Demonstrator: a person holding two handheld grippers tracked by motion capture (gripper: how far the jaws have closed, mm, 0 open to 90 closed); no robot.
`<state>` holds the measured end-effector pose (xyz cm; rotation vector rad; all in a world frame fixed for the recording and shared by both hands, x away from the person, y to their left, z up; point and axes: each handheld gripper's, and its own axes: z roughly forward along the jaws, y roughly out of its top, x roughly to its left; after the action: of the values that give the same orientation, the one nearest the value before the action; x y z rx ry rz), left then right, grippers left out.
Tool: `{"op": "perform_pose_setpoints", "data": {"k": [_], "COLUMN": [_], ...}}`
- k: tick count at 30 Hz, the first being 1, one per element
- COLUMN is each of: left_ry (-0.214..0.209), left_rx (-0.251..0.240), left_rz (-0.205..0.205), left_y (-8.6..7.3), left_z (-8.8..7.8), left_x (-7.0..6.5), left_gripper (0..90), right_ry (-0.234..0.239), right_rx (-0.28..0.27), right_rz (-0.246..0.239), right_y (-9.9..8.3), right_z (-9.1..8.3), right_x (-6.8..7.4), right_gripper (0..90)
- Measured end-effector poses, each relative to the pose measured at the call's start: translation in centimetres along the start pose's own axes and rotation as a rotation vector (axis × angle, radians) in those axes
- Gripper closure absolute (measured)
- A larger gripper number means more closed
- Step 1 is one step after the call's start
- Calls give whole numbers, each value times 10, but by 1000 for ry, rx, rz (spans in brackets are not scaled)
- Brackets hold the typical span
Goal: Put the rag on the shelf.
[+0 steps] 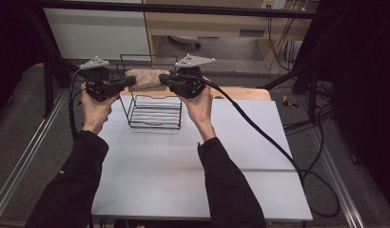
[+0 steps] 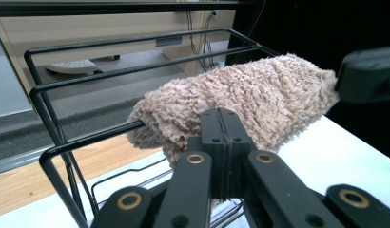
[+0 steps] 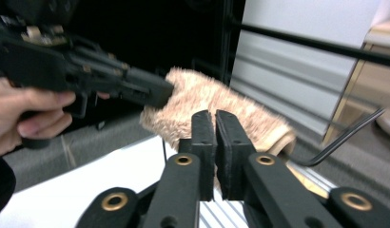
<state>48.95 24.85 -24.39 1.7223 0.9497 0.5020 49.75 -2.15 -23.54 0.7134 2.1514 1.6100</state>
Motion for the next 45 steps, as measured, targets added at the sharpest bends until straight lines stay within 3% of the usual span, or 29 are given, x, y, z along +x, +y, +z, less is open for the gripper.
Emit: {"op": "perform_pose_setpoints", "data": {"k": [7, 21, 28, 36, 43, 45], "left_ry": [8, 36, 13, 5, 12, 9], "left_rx": [8, -16, -30, -2, 3, -2], "left_rz": [19, -2, -4, 19, -15, -8], "left_y": [-10, -18, -22, -25, -30, -30], "left_z": [-1, 12, 6, 3, 12, 10], "left_x": [0, 5, 5, -2, 4, 3], "left_gripper": [892, 892, 867, 858, 871, 868], "right_ry": [-31, -48, -43, -44, -48, -46], "right_rx": [73, 64, 50, 47, 62, 57], "right_rz": [12, 21, 6, 9, 15, 5], "right_y": [-13, -23, -22, -21, -24, -23], "right_z": [10, 18, 14, 10, 15, 14], "right_x": [-5, -14, -12, -10, -12, -11], "right_gripper": [900, 900, 895, 896, 895, 888]}}
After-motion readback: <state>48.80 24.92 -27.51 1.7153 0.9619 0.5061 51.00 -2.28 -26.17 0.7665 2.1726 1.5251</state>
